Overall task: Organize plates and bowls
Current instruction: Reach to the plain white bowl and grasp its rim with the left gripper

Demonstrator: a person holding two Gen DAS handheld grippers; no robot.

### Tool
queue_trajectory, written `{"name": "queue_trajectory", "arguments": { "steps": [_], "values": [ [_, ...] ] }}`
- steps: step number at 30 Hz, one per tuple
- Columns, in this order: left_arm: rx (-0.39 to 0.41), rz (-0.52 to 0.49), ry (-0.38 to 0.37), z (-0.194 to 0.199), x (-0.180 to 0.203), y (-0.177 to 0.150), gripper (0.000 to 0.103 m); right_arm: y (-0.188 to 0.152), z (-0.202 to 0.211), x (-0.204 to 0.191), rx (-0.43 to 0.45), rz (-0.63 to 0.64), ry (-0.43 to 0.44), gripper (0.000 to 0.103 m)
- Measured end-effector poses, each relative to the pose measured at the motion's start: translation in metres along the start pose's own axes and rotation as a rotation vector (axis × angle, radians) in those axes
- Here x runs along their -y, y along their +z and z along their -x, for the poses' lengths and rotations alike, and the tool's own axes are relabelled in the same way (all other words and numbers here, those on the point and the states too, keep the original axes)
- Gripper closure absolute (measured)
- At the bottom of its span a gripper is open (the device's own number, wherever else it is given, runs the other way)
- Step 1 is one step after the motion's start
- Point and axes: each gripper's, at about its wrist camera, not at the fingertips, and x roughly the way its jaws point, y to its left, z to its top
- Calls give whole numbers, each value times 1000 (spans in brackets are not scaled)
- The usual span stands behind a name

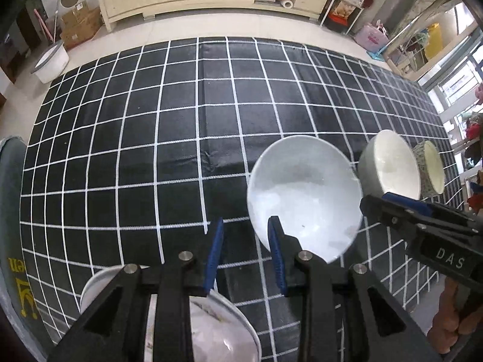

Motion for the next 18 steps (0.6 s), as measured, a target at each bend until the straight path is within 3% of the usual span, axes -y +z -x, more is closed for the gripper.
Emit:
{"name": "queue_trajectory", "arguments": {
  "steps": [5,9,12,18],
  "values": [
    [-17,2,-11,-15,-3,2,80,4,-15,-4,-9,36,-1,63],
    [-14,-23,10,-21,5,2,87,4,-28,-7,-25,44,-30,79],
    [-12,-60,27,-24,15,1,93,1,-30,-12,-19,61,-57,85],
    [-23,-59,24,-25,20,-5,93,-10,-28,-13,-25,90,-94,91]
  ]
}}
